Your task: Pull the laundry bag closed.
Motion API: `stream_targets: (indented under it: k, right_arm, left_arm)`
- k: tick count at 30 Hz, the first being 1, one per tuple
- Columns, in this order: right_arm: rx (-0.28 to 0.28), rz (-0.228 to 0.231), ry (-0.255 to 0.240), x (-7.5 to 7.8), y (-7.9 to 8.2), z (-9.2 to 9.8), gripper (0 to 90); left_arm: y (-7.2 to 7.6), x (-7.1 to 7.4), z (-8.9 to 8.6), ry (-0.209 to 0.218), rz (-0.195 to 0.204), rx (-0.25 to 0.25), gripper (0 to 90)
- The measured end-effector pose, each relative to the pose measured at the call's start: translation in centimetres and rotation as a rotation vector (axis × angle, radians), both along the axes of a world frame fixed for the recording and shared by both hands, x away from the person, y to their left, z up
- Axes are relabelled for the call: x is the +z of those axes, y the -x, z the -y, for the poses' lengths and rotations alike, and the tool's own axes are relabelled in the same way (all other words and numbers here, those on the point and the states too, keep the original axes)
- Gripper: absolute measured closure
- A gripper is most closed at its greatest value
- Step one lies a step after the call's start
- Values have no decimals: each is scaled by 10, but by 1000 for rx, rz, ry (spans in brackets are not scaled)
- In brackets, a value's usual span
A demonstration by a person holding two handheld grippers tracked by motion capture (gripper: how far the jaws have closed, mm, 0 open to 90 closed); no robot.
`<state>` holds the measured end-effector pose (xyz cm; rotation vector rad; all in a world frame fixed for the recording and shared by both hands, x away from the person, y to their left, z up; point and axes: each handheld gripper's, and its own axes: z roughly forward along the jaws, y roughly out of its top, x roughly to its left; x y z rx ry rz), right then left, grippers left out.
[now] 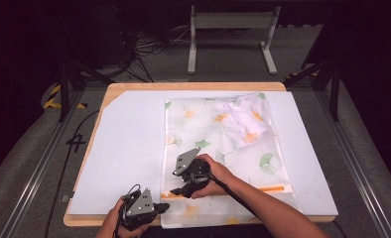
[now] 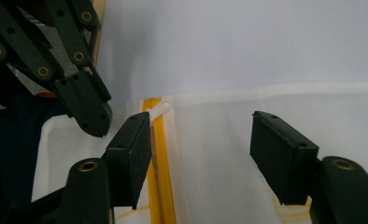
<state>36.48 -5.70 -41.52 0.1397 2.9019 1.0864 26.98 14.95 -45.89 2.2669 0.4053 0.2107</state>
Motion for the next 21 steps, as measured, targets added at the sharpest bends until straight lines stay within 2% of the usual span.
stream_targets:
  k: [9,18,21]
  right_arm:
    - [40,15,60,-6,0,-22,394]
    - [67,-25,75,-10,-5,-34,412]
    - [75,-40,99,-15,-7,-35,434]
  left_arm:
    - [0,-1,0,-1,-7,-3,900]
    - [0,-1,0,-5,-2,-9,900]
    - [1,-1,0,-3,-3,-7,900]
